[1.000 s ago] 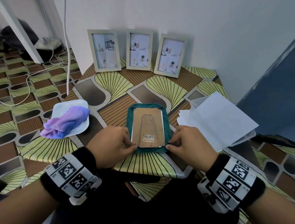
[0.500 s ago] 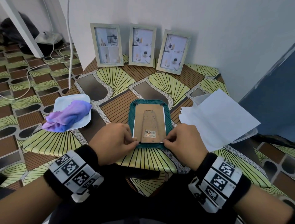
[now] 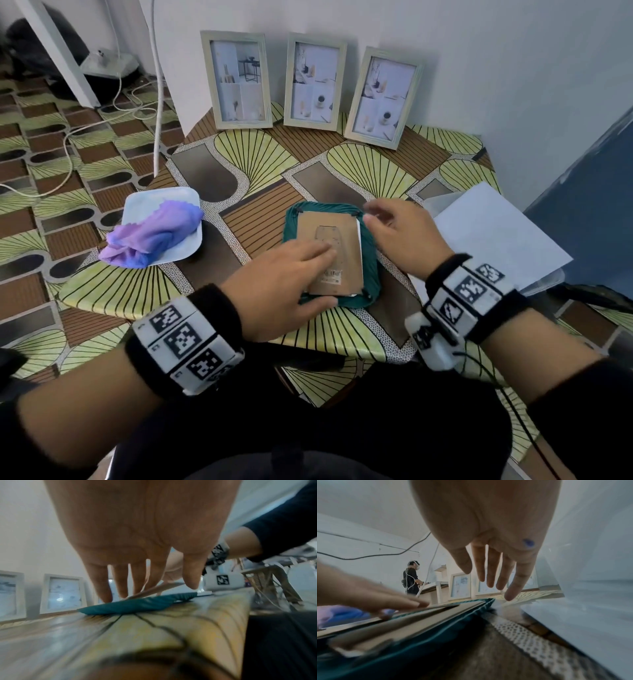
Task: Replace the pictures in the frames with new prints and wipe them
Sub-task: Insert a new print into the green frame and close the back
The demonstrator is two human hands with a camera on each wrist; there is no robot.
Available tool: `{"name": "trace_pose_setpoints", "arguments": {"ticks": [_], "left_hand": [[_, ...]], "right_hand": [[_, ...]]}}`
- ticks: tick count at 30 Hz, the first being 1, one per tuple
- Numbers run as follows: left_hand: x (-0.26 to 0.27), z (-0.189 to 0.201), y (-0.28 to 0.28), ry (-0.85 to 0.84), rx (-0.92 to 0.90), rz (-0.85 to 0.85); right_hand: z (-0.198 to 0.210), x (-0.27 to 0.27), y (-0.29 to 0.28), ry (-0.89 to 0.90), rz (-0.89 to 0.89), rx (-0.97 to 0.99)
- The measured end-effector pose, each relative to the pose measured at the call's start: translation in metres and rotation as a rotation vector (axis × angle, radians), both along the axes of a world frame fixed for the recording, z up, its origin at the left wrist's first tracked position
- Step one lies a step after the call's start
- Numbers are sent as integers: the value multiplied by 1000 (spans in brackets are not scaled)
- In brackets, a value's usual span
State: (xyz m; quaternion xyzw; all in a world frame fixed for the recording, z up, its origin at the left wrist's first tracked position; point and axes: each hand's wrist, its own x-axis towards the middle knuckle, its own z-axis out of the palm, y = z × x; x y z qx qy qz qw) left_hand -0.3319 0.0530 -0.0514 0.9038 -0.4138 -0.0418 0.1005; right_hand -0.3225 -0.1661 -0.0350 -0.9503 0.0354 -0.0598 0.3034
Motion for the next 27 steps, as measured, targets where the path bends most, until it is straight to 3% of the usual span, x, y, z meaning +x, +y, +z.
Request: {"name": "trace_pose_setpoints", "arguments": {"ticks": [2,4,9,17,20,23,27], "left_hand": [[3,-6,-3,-9,258,-60],[9,-8,2,-4,341,-111],[32,5,34,65,278,-288],[48,10,82,153,224,-171],[46,7,85,198,191,-164],[46,8,87,243,125,-169],[34,9,89,350,-202,-136]], "right_hand": [[0,14,0,87,30,-43],[-3,24,-2,159,77,-101],[-12,30,-5,205,201,-254],[-18,0,6,159,353,-499],[-18,-14,13,163,347,-424],[-15,-23,14,93,214,-232],[0,-29,5,-75,-63,180]]}}
